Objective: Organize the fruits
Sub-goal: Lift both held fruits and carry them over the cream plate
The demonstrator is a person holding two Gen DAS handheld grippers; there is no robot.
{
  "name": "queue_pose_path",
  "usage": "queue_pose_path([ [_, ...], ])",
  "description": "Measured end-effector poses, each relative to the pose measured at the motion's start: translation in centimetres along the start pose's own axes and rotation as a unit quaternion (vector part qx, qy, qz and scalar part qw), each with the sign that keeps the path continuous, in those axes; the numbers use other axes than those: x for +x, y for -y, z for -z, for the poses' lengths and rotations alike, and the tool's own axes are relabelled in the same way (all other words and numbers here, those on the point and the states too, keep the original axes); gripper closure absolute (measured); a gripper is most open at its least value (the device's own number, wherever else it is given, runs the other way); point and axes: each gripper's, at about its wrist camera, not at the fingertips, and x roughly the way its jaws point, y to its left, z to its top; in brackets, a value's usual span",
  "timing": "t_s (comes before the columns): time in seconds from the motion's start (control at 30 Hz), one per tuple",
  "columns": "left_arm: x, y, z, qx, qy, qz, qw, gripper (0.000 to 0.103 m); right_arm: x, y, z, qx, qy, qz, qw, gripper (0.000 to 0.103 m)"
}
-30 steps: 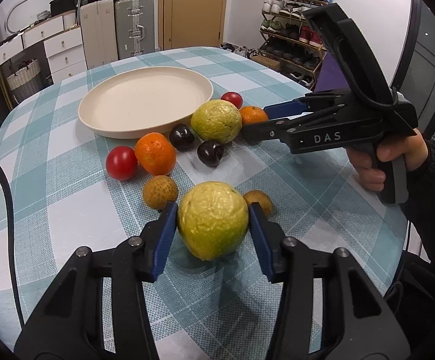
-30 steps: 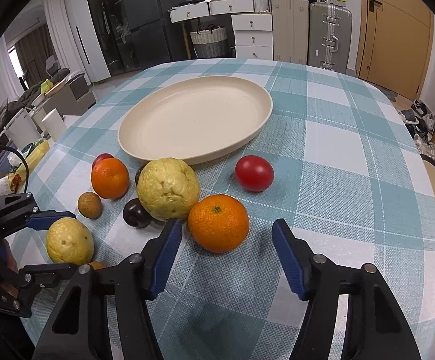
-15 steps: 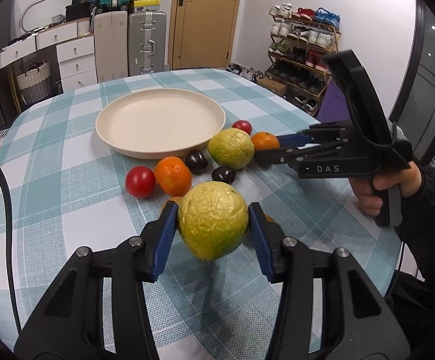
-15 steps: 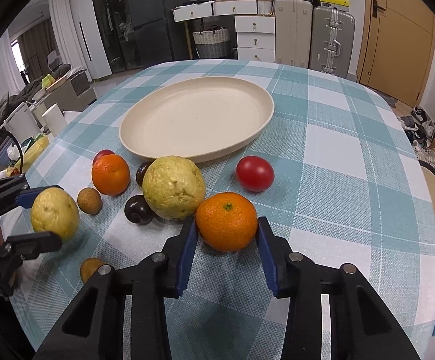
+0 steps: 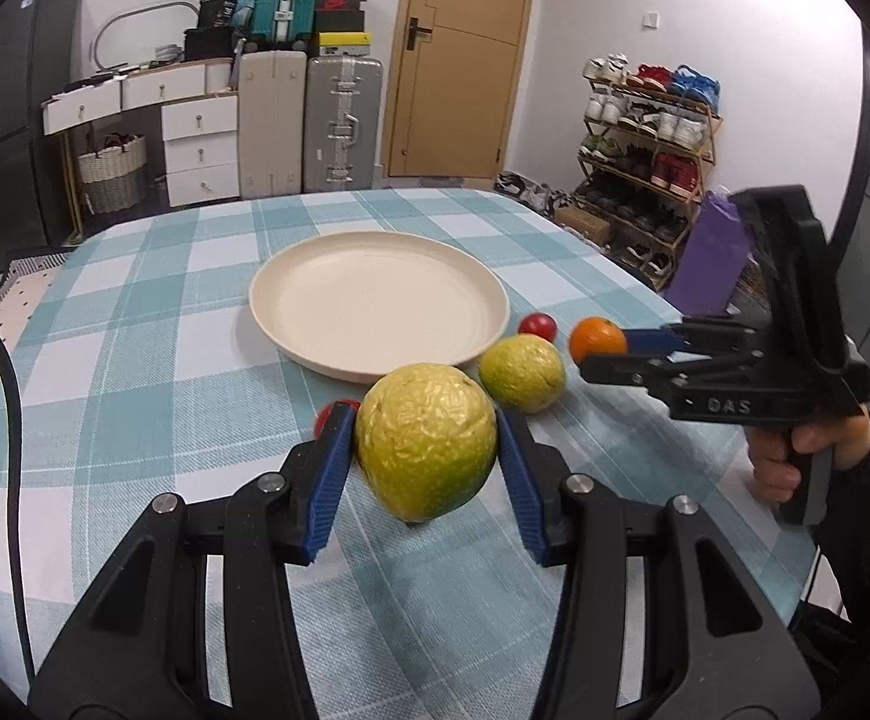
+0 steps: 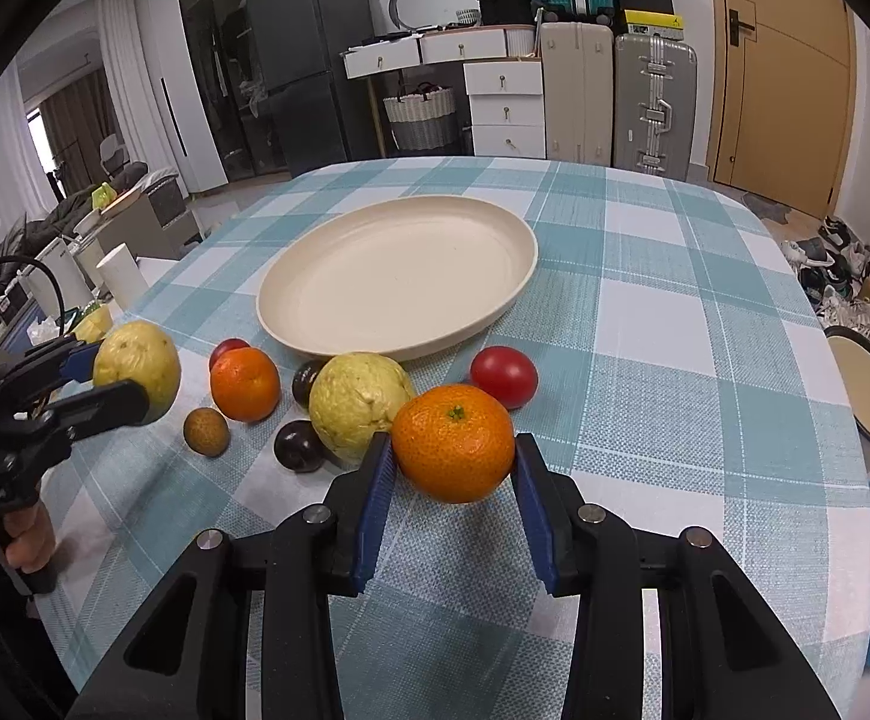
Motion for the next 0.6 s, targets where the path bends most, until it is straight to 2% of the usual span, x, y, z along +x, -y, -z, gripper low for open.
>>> queue_pose_path([
  [0.27, 0.2, -1.4, -1.3, -0.017, 0.022, -0.032, 0.9991, 0.058, -1.4, -0.3, -0.4, 0.002, 0.023, -0.008, 1.000, 0.063],
  [0.6, 0.9, -2.5, -3.2, -0.028, 0.032, -0.049, 0.9979, 0.058, -1.8, -1.0, -1.6, -0.003, 0.038, -0.013, 0.999, 0.063],
])
